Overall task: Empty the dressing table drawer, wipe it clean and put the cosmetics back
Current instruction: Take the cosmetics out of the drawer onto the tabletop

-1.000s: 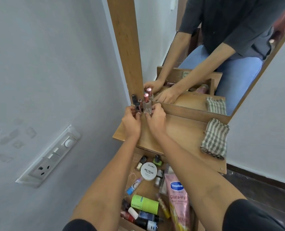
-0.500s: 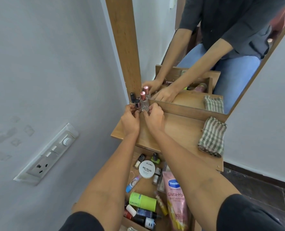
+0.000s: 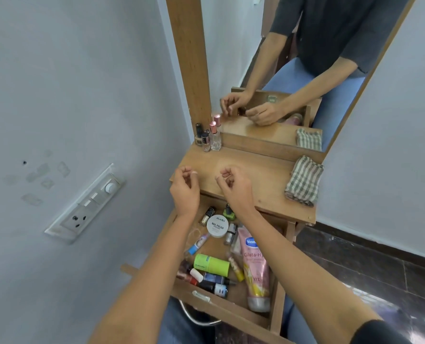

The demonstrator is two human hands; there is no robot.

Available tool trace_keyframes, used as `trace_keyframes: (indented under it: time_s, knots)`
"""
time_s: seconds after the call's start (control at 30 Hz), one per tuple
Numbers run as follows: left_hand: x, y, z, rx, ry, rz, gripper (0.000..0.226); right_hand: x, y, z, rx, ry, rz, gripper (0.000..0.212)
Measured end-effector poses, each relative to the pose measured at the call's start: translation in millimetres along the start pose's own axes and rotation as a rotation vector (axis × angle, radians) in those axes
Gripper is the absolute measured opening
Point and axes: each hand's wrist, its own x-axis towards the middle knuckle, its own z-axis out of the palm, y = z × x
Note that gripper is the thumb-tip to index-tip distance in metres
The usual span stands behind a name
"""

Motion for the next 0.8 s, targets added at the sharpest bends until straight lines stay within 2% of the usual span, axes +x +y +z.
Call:
trace_keyframes:
  time_s: [0.17,0.23,0.33,0.43,0.63,0.8]
  knots:
    - [-43,-16,-26,0.082,-0.037,0.001,0.006,-53,3,-11,-0.1,0.022,-0.101,0.007]
    - [-56,-27,-34,0.14,-0.068,-0.041,0.007,-66,6,-10,-0.137,0.008,-0.035,0.011]
    - [-67,-45,-39,0.247,-0.199,-0.148,0.013,-75,11,-7,-0.219,-0.065,0.188,0.018]
    - [-69,-53,-38,0.37,-0.28,-0.221,0.019,-79,13,-6,-0.353,-0.128,0.322,0.028]
    - [-65,-51,-28,0.625,-0.466,-0.244,0.029,-79,13,1,-0.451,-0.14,0.454,0.03]
    - [-63,-48,-19,0.71,-0.545,-0.214,0.031,-76,15,8,-0.523,-0.205,0.503,0.032]
